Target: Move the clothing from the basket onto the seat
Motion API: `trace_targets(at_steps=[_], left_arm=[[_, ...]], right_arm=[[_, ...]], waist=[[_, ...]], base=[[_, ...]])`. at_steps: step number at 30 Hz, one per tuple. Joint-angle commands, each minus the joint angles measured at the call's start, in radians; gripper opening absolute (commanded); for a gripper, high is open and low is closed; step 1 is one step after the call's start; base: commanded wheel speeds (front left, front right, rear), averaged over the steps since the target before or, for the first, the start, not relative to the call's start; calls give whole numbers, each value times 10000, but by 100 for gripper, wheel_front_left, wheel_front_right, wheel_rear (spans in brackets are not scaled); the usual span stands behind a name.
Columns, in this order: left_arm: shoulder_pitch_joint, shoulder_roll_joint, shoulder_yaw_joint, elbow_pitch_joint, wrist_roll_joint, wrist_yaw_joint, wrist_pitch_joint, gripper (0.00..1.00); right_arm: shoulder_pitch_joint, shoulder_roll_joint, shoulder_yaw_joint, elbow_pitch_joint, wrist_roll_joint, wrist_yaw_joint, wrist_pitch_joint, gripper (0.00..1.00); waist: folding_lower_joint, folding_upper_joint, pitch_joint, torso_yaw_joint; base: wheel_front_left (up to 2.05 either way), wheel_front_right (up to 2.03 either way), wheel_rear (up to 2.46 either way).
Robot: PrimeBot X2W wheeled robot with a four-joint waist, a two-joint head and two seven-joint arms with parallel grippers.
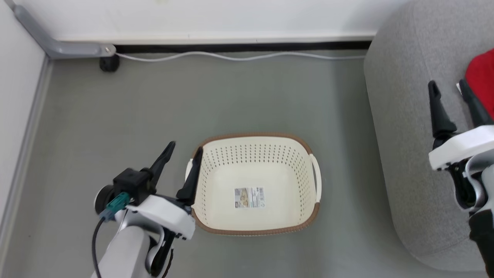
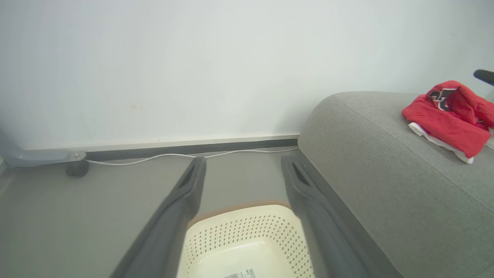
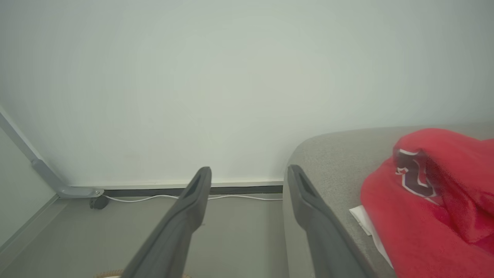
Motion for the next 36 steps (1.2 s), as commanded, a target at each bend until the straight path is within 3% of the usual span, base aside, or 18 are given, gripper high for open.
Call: trace_targets(at_steps=[1, 7, 13, 30, 36], left_arm=[[29, 151, 388, -187, 89, -7, -61, 100], [962, 23, 1928, -117, 598, 34, -61, 100], [1708, -104, 2779, -129, 959, 32, -61, 100], [2855, -317, 4057, -788, 1569, 36, -61, 100], [3254, -341, 4056, -1095, 1253, 42, -61, 100]], right_arm=[[262, -59, 143, -275, -93, 31, -117, 100], [1185, 354, 303, -809, -746, 31, -118, 100], [2164, 706, -244, -1318, -1229, 31, -118, 100], [4295, 1478, -684, -2439, -2586, 31, -118, 100], [4522, 1767, -877, -2536, -2970, 31, -118, 100]], waist=[[0, -1, -395, 244], [0, -1, -1334, 417], [0, -1, -1969, 528], [0, -1, -2571, 619], [0, -1, -2607, 590]], base=[[0, 0, 0], [0, 0, 0], [0, 0, 0], [0, 0, 0], [0, 0, 0]])
